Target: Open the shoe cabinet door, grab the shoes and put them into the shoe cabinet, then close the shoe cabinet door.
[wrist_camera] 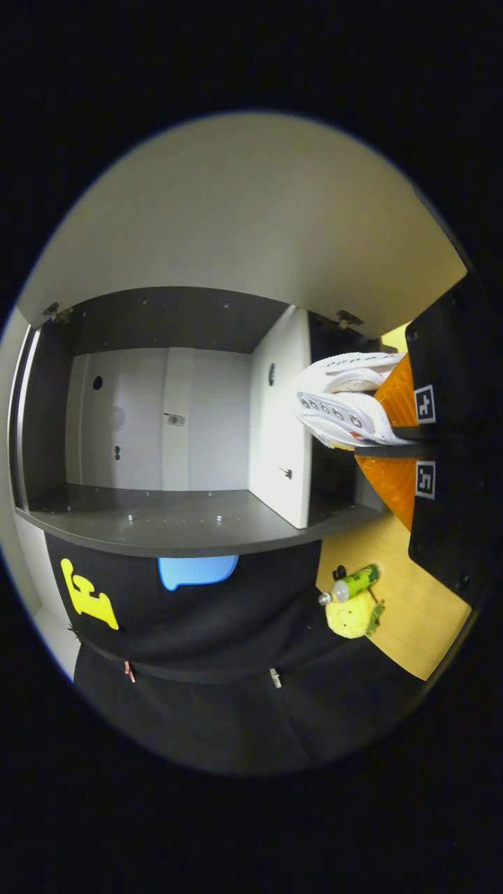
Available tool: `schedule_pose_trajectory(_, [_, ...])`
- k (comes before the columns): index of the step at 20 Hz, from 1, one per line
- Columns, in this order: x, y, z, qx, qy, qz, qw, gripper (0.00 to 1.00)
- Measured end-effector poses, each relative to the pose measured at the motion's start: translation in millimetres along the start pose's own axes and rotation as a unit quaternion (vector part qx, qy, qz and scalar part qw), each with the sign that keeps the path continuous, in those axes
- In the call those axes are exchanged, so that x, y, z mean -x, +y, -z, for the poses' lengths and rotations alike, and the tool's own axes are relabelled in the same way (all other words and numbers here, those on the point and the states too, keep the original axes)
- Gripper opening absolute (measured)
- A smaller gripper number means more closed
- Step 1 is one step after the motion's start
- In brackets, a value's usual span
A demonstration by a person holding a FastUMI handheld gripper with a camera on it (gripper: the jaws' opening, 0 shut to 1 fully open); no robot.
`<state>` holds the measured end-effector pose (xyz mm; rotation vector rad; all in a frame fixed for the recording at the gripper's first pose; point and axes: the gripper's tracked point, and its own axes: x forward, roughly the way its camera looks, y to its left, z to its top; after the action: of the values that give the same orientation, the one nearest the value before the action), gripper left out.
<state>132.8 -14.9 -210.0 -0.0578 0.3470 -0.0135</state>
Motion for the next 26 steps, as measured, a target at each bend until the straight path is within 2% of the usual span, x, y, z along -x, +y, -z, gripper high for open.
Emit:
schedule_pose_trajectory(6, [-68.5, -2.5, -65.6, 0.027, -0.043, -0.012, 0.999, 0.04])
schedule_pose_trajectory(10, [-134.6, -6.7, -86.7, 0.041, -0.050, -0.021, 0.998, 0.04])
schedule_pose_trajectory(17, [-238.3, -21.7, -74.0, 0.054, -0.016, -0.037, 0.998, 0.04])
schedule_pose_trajectory(26, [-274.2, -9.5, -54.3, 0.050, 0.010, -0.066, 0.997, 0.04])
